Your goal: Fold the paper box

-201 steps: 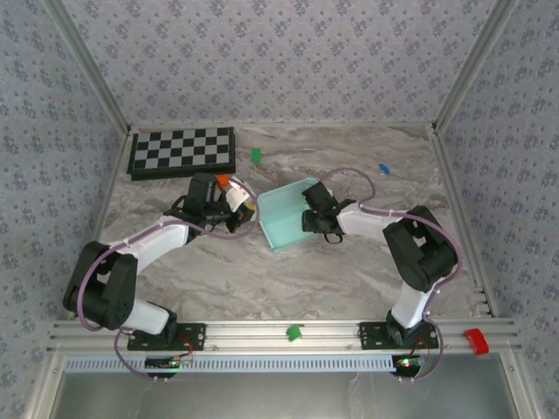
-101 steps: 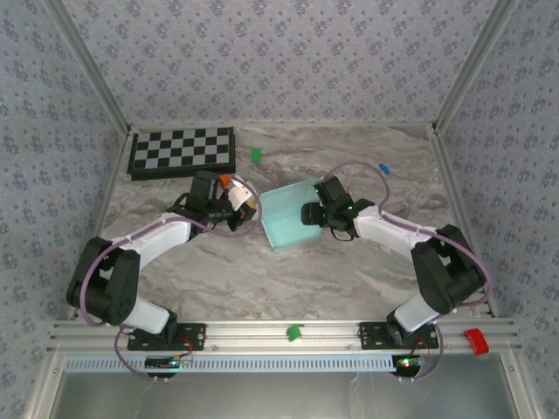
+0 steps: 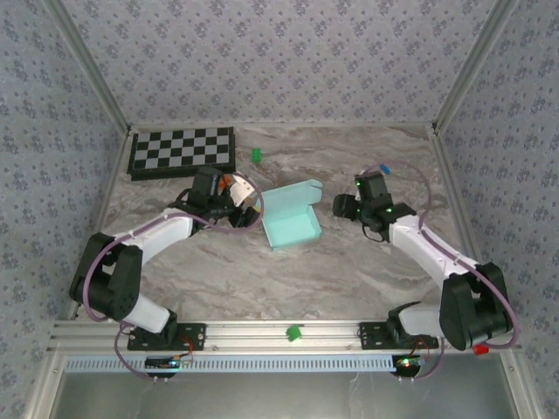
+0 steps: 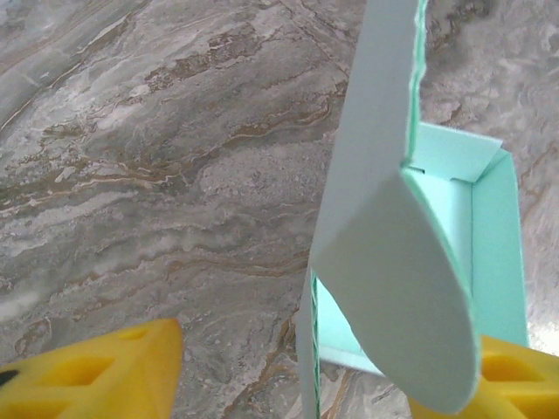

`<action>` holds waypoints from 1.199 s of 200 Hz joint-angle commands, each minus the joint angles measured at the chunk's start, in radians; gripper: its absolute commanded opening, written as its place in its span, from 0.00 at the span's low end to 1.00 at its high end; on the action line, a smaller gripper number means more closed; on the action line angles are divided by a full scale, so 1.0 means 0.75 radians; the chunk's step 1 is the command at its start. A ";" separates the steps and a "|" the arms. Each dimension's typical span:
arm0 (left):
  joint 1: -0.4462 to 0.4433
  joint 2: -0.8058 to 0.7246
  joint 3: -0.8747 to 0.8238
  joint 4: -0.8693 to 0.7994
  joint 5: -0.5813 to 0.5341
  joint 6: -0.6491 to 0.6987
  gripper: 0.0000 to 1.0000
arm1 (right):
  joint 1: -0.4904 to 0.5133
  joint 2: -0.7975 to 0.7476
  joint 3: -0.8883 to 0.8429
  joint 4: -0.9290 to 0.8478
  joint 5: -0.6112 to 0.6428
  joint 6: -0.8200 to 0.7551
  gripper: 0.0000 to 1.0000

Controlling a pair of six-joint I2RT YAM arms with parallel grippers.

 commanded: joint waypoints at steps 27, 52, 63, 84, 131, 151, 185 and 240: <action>-0.009 -0.213 0.058 -0.106 -0.079 -0.092 0.74 | -0.273 0.059 0.123 -0.143 -0.120 -0.160 0.65; 0.008 -0.370 0.045 -0.155 -0.230 -0.182 0.77 | -0.400 0.207 0.266 -0.189 -0.142 -0.235 0.63; 0.035 -0.438 0.049 -0.199 -0.301 -0.256 0.81 | -0.450 0.288 0.333 -0.204 -0.152 -0.258 0.61; 0.142 -0.533 0.100 -0.348 -0.351 -0.429 0.83 | -0.530 0.444 0.479 -0.229 -0.199 -0.290 0.57; 0.275 -0.556 0.182 -0.622 -0.558 -0.588 0.86 | -0.637 0.762 0.798 -0.300 -0.233 -0.324 0.50; 0.296 -0.523 0.181 -0.636 -0.601 -0.595 0.86 | -0.670 0.898 0.934 -0.350 -0.274 -0.343 0.47; 0.320 -0.512 0.182 -0.649 -0.571 -0.568 0.86 | -0.704 1.111 1.167 -0.467 -0.344 -0.373 0.39; 0.340 -0.545 0.172 -0.666 -0.566 -0.549 0.86 | -0.709 1.313 1.397 -0.560 -0.359 -0.371 0.38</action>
